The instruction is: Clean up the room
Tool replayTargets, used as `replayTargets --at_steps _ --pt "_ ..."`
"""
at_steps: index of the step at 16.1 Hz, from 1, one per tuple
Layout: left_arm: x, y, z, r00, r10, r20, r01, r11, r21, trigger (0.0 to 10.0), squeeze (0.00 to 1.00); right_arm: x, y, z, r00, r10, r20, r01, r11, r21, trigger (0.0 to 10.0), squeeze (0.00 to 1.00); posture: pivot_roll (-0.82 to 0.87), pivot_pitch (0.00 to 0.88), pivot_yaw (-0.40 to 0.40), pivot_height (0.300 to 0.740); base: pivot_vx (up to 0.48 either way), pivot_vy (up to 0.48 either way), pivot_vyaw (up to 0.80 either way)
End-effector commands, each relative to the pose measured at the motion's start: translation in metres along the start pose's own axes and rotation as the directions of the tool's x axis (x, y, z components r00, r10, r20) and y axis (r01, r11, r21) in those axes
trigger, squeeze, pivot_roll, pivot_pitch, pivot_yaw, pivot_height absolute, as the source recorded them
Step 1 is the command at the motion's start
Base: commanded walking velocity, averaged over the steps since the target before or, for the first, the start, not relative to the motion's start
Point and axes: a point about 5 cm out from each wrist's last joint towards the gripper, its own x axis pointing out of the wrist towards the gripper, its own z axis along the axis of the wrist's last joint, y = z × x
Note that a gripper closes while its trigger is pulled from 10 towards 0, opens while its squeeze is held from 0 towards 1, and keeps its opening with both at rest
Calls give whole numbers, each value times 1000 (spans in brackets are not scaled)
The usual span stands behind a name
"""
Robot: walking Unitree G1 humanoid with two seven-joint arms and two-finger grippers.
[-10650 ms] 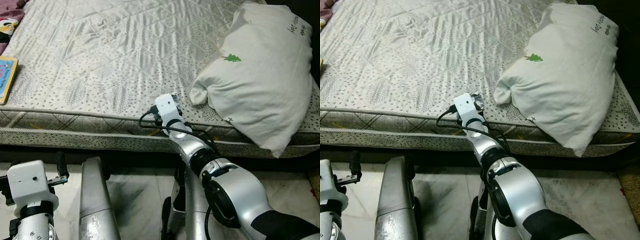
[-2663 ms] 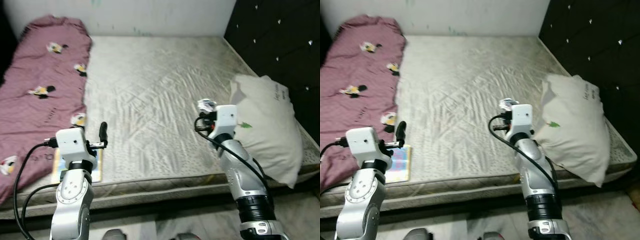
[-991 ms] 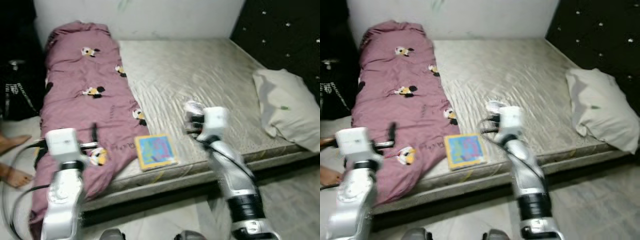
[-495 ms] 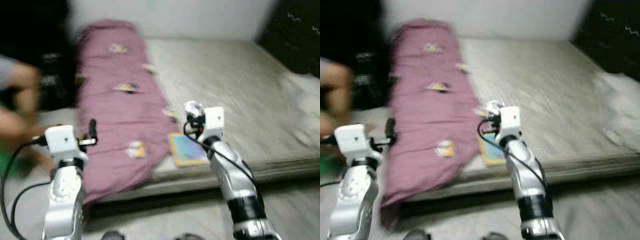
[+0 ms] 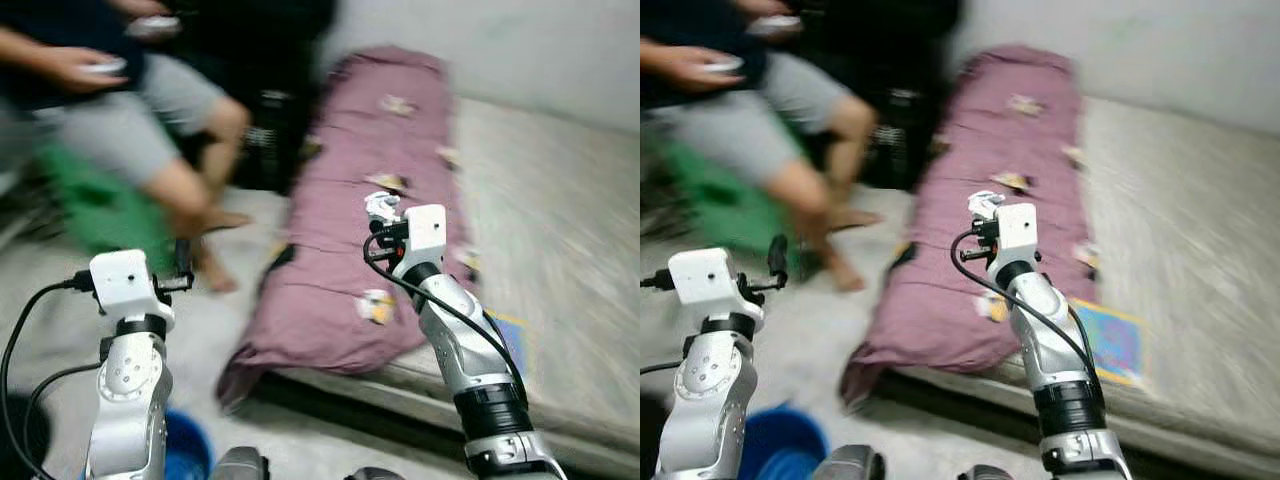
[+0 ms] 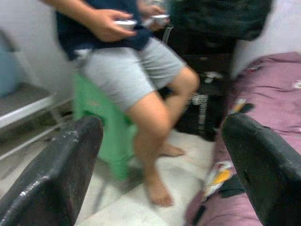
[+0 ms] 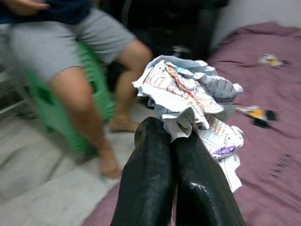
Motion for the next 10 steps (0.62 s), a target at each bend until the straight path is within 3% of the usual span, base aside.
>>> replayTargets --at_steps 1,10 --pt "-1 -4 0 1000 -3 1 3 1000 -9 10000 0 -2 -7 1 1000 -21 2 21 1000 -4 10000 0 0 0 -66 740 0 0 800" --pt "0 -2 1 1000 8 8 -9 1000 10 10000 0 -2 -5 0 1000 -21 2 21 1000 1 10000 0 3 0 -62 740 0 0 800"
